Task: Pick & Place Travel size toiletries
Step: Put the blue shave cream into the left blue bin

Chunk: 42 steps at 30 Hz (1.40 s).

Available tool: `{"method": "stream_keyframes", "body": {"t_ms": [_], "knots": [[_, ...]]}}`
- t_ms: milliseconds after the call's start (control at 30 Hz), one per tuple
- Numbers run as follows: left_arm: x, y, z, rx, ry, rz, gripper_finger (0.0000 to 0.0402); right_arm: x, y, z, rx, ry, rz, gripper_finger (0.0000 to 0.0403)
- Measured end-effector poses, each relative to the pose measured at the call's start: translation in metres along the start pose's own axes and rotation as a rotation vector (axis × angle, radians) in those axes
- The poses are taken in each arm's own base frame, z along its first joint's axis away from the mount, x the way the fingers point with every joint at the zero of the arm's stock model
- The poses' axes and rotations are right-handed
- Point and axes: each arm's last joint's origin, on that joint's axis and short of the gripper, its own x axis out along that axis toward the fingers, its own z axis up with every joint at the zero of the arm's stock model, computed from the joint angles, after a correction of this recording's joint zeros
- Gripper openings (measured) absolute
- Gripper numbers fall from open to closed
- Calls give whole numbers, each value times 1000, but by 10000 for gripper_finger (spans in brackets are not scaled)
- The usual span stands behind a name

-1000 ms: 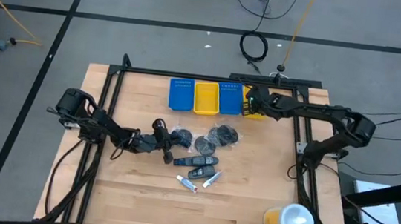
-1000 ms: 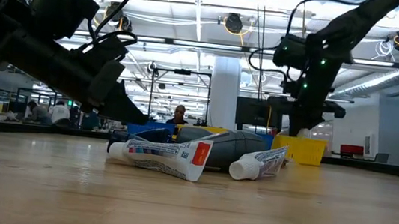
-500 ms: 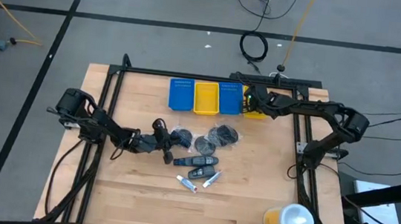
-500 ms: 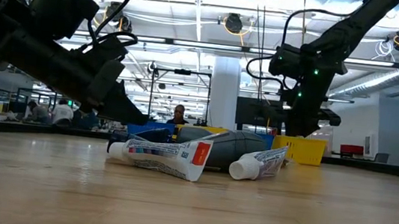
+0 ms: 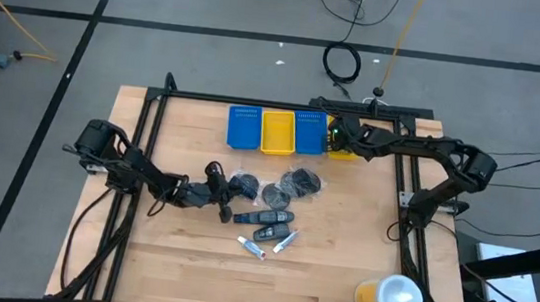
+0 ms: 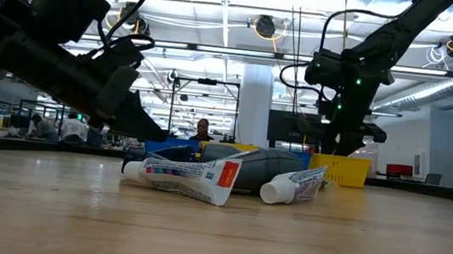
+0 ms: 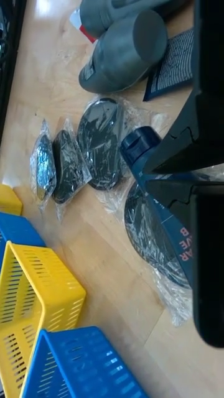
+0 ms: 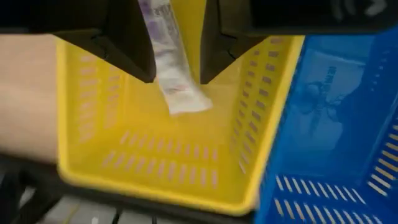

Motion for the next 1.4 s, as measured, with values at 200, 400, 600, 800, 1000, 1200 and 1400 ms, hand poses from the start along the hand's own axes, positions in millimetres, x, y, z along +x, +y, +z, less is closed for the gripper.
{"method": "stream_keyframes", "body": {"t_ms": [200,400,600,800,1000,1200,1400], "knots": [[-2,-3,-1,12,2,-12,24,-45,9,6,-123,-189,36,145],[-2,-5,0,4,-14,-24,24,-102,48,-28,-385,-337,252,124],[-3,-5,3,41,-23,-44,24,-118,84,-98,-574,-464,524,102],[-5,-14,13,255,-19,-164,59,-108,93,-157,-604,-498,783,94],[14,-22,37,468,213,-148,179,-87,90,-195,-553,-551,912,97],[30,-16,72,557,453,-43,297,-69,95,-215,-547,-543,929,94],[38,-4,80,534,515,-165,323,-55,98,-226,-514,-504,924,95]]}}
